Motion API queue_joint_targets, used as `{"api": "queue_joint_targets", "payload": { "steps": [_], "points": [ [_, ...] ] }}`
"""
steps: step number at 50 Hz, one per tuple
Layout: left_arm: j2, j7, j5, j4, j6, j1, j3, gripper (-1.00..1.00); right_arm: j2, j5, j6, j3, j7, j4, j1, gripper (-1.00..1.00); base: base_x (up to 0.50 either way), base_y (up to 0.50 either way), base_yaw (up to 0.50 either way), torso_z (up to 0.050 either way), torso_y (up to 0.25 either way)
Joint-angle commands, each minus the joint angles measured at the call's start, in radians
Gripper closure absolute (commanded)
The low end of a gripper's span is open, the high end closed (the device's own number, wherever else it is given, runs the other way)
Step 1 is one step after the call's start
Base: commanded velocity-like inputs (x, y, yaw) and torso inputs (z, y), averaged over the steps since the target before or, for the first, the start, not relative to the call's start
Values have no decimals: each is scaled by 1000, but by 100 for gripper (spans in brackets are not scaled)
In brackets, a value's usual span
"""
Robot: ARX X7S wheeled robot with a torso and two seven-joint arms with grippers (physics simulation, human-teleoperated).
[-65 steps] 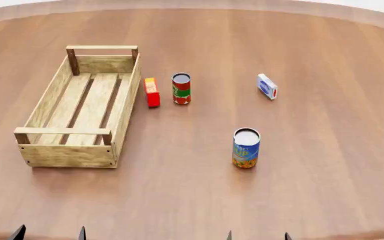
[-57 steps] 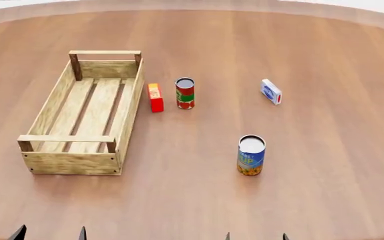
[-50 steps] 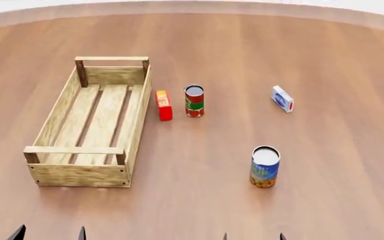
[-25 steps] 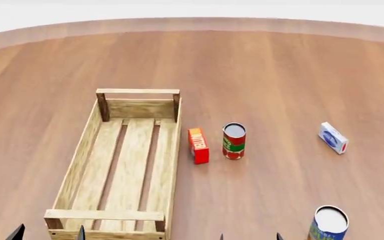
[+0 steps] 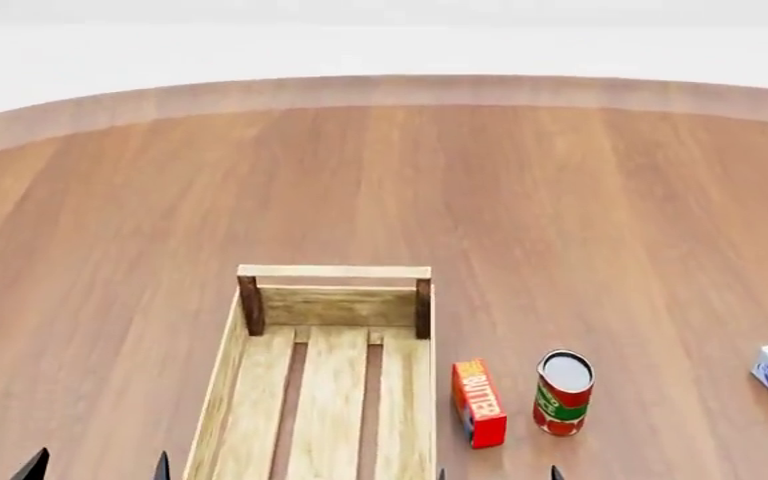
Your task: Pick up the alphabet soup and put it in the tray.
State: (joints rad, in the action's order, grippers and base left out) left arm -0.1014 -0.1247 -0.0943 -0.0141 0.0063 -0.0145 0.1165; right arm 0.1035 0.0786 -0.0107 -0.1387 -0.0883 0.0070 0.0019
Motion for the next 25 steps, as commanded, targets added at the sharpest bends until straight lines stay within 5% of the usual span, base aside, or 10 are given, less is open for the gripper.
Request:
{"api": "queue_joint_targets", "payload": {
  "steps": [1, 10, 25],
  "points": [
    [-10, -13, -11, -2, 1, -1, 16, -100, 11, 15, 0, -11, -12, 4, 3, -100, 500, 59, 0, 0, 0],
    [-18, -21, -20, 2, 0, -1, 25, -100, 19, 24, 0, -18, -20, -1, 2, -100, 472, 0, 0, 0, 0],
    [-30, -34, -32, 8, 4, 1, 36, -100, 22, 47, 101, -9, -76, -71, 0, -100, 0, 0, 0, 0, 0]
  ]
}}
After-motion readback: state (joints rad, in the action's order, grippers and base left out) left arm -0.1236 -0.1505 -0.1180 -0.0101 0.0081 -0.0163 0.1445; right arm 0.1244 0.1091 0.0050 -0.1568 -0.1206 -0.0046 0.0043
